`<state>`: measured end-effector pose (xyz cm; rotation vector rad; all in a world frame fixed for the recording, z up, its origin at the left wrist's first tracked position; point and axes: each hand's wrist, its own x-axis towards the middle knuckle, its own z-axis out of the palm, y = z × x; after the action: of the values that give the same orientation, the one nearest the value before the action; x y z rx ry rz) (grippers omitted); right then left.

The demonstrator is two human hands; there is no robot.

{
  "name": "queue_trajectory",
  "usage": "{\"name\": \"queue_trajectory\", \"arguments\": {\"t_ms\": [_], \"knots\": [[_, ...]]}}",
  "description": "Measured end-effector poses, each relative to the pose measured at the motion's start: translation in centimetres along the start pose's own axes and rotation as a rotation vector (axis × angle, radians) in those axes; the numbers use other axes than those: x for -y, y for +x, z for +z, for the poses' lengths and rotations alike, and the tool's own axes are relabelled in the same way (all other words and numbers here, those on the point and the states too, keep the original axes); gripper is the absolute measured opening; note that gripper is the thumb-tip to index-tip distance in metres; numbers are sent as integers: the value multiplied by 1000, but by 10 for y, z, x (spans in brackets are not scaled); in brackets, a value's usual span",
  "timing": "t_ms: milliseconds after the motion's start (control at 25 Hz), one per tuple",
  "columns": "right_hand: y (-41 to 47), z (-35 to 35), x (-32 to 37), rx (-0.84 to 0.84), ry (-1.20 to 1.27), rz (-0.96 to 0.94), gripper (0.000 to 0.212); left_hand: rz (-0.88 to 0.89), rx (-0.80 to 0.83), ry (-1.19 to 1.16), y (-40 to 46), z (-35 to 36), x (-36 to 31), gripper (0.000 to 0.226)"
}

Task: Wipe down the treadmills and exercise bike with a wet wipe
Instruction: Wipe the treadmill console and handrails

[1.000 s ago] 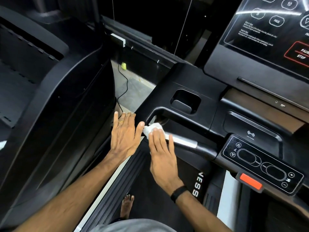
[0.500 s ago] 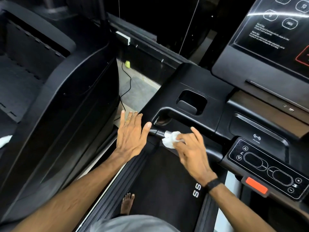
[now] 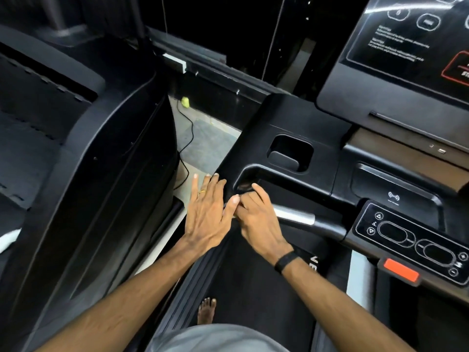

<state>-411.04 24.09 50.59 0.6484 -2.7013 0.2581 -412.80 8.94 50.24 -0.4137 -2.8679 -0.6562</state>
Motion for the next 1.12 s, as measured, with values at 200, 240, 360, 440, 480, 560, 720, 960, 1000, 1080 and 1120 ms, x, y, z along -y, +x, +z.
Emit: {"name": "queue_trajectory", "arguments": {"t_ms": [200,240,360,440,480,560,720,960,1000,1080,1120], "knots": [[-64,-40,-44,-19,-126,119,29,265,-19,-95,14,6,-34,77],[-79,-50,-51,-11,-173,150,31,304,-10,-140,18,11,-47,77],[-120,-85,-75,-15,-228,259,35,418,22,-239,22,28,-85,76],[-141,-103,-85,-16,-231,334,35,482,43,-310,21,38,-108,72],[-147,-106,-86,-17,-231,351,35,507,47,-341,19,41,-119,71],[-149,-103,-84,-33,-221,369,35,554,46,-389,18,46,-137,69],[-151,-98,-77,-125,-196,425,34,625,31,-445,17,48,-161,65],[-231,-144,-107,-457,-248,889,21,755,21,-380,21,51,-203,58],[-244,-152,-114,-506,-260,978,19,770,30,-364,21,52,-214,58],[-271,-163,-131,-584,-246,1122,17,802,51,-342,18,54,-240,59],[-282,-165,-141,-600,-213,1173,17,823,57,-326,16,55,-255,59]]}}
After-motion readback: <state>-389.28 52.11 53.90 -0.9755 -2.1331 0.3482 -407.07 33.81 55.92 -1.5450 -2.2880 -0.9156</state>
